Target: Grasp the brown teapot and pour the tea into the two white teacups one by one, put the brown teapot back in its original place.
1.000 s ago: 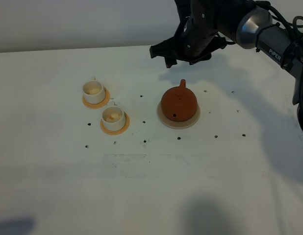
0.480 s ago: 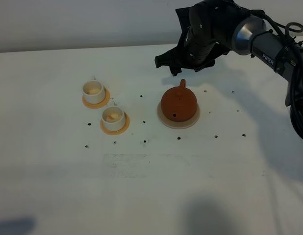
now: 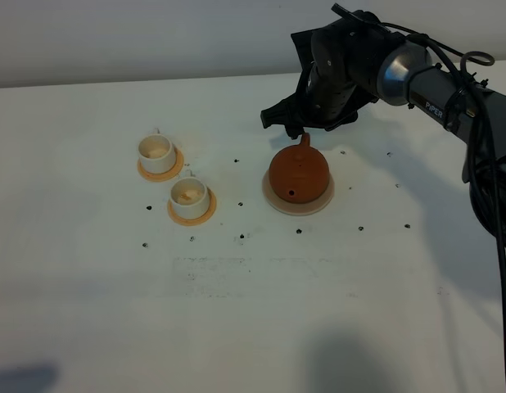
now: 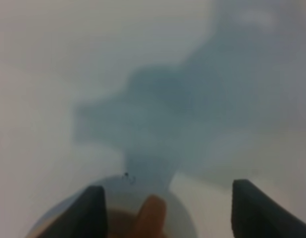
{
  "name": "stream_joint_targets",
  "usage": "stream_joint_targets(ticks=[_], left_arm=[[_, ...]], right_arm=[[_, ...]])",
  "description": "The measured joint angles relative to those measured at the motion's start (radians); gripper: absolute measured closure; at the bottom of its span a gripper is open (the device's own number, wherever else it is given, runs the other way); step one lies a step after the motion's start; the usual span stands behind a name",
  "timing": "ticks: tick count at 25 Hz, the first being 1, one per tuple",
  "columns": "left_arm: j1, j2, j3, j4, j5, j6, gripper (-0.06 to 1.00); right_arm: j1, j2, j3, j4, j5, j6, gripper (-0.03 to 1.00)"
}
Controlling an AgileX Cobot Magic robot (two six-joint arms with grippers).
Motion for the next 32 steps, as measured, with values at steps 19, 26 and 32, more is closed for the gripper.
stream_joint_targets(ticks=[19,26,32], left_arm=[[0.0,0.0,0.0,0.0,0.0,0.001,0.65],[0.0,0.0,0.0,0.0,0.0,0.001,0.65],[0.0,0.0,0.0,0.0,0.0,0.001,0.65]], right_arm=[[-0.01,0.0,-0.006,-0.066,0.016,-0.076,0.44],[-0.01,0.0,-0.007,-0.067,0.067,-0.102,0.44],[-0.01,0.0,-0.007,-0.071,0.077,-0.12,0.44]])
